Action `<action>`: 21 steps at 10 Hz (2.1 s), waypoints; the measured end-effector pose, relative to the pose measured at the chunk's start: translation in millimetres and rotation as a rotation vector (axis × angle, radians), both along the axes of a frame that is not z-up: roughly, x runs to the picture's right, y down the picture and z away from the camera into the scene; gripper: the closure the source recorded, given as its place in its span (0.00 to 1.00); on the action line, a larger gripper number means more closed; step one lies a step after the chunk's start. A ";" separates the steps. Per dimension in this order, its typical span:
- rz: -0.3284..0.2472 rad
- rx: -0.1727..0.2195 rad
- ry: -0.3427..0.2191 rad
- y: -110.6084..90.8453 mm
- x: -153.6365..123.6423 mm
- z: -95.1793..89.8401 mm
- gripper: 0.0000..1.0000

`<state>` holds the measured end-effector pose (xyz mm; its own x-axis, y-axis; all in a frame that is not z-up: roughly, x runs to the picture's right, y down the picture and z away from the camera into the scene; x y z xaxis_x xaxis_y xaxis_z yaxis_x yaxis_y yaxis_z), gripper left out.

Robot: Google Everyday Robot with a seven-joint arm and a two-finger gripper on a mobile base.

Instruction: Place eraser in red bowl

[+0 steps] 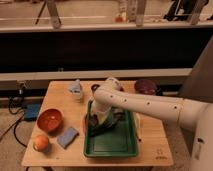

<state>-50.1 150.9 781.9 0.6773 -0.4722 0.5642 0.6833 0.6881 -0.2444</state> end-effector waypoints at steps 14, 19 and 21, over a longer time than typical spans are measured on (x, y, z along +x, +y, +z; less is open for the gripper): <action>-0.169 0.091 -0.138 -44.8 -83.4 -58.8 0.99; -0.212 0.118 -0.170 -40.3 -110.2 -61.8 1.00; -0.225 0.130 -0.179 -38.8 -128.7 -59.6 1.00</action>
<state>-178.8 112.1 722.3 0.4432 -0.6750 0.5899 0.8462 0.5322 -0.0267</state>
